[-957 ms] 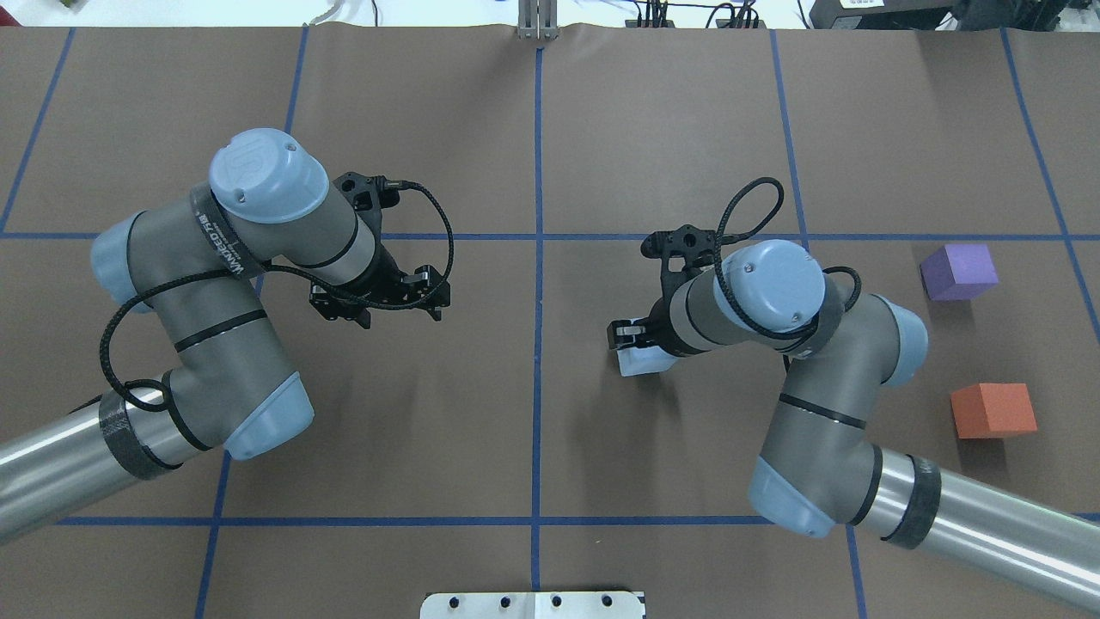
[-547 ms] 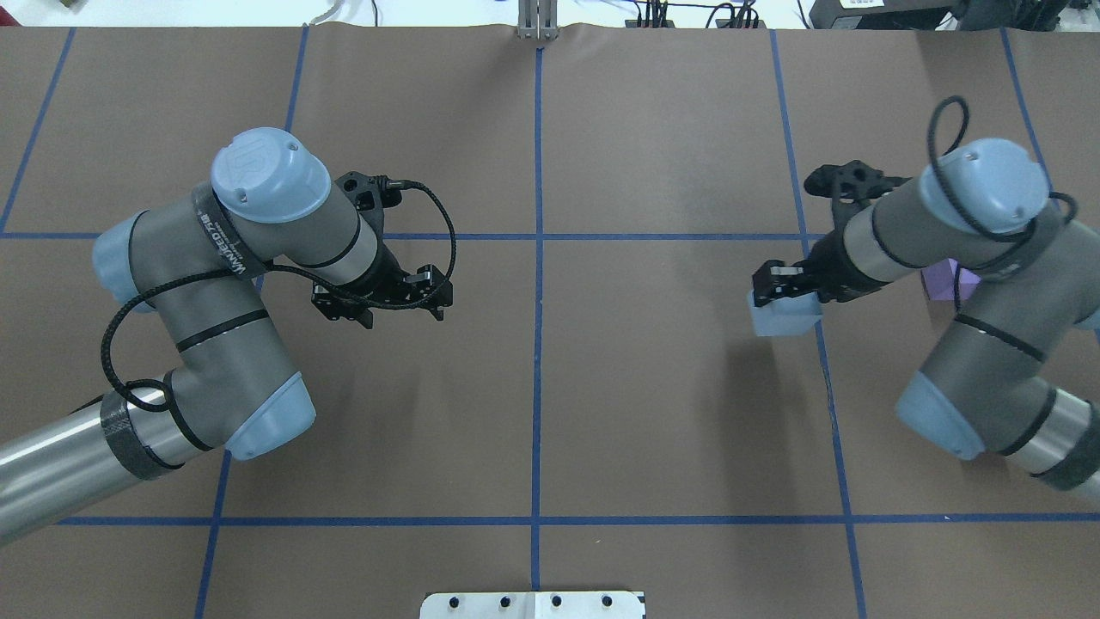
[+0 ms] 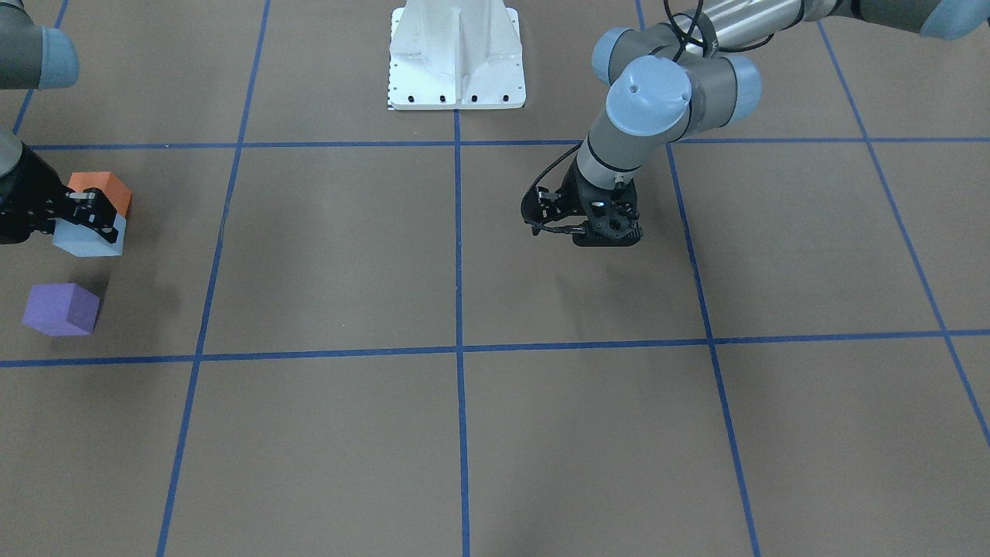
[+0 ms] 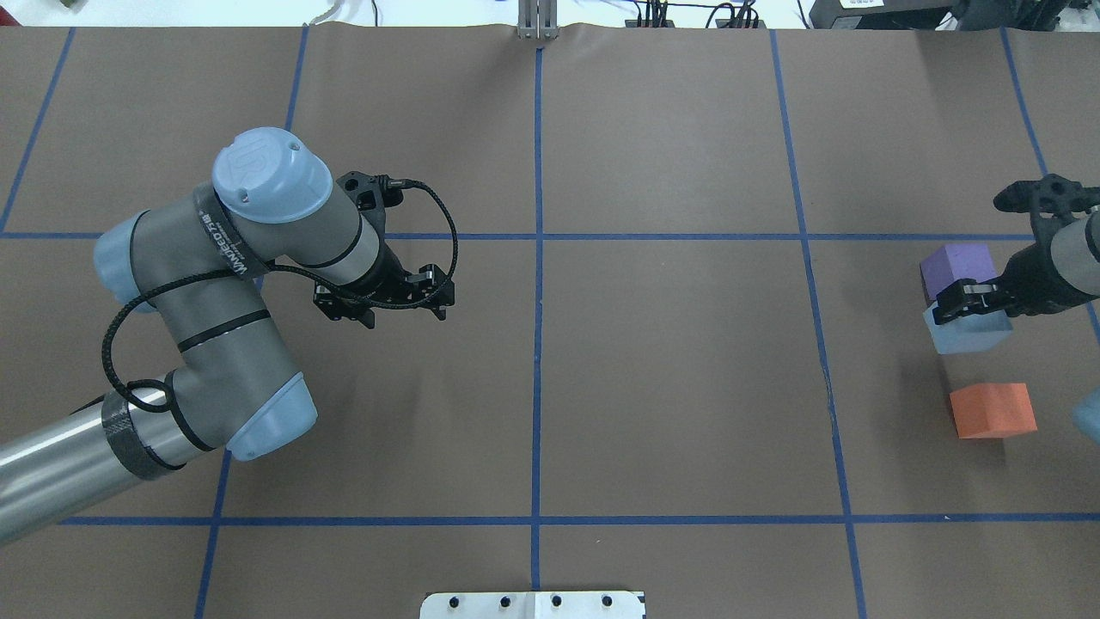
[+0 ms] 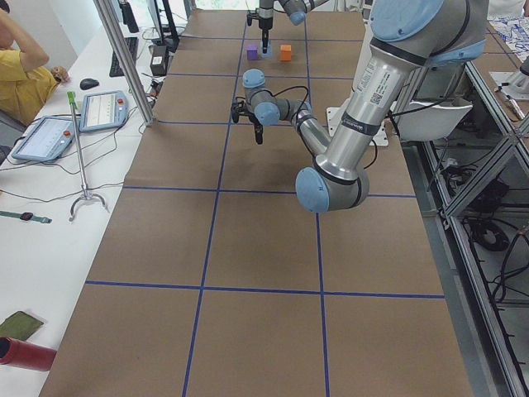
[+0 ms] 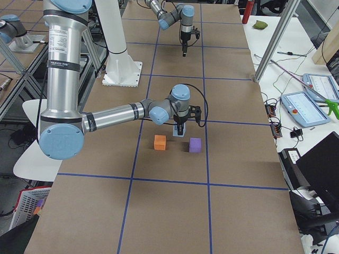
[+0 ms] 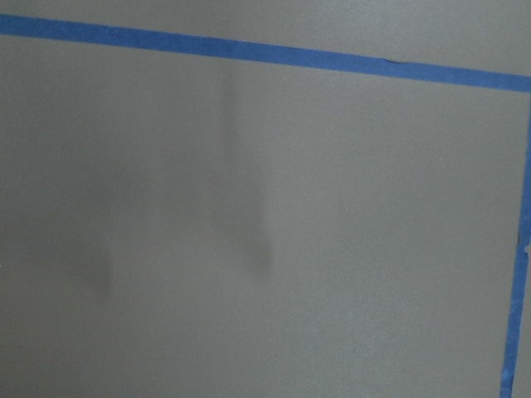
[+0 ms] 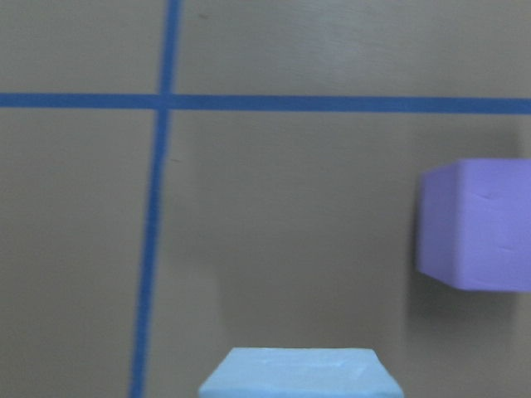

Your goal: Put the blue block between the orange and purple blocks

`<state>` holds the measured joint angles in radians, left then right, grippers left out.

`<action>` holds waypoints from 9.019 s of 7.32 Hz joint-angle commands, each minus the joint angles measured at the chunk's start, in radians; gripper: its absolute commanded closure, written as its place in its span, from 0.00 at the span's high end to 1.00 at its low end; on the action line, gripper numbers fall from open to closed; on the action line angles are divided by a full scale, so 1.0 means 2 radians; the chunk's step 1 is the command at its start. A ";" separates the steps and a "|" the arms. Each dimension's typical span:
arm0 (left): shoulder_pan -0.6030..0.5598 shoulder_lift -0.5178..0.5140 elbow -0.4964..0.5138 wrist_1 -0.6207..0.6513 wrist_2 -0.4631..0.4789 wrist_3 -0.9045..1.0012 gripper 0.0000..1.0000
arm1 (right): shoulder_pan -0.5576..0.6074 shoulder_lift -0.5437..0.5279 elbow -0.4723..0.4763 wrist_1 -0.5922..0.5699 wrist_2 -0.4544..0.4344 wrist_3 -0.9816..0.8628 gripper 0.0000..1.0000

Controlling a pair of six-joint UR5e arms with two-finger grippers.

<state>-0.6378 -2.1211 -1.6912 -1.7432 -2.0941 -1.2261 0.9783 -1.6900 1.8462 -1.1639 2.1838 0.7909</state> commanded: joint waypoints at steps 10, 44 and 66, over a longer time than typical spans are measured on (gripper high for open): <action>0.001 -0.001 -0.001 0.000 -0.001 -0.010 1.00 | -0.001 0.019 -0.086 0.055 -0.002 0.009 0.02; -0.471 0.354 -0.036 0.015 -0.107 0.621 1.00 | 0.261 0.034 0.010 -0.260 0.102 -0.389 1.00; -0.446 0.356 0.001 -0.009 -0.113 0.603 1.00 | 0.256 0.014 0.016 -0.259 0.101 -0.419 1.00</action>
<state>-1.5304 -1.4028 -1.7168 -1.7578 -2.3177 -0.0228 1.4917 -1.6682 1.8771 -1.6825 2.3535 -0.0478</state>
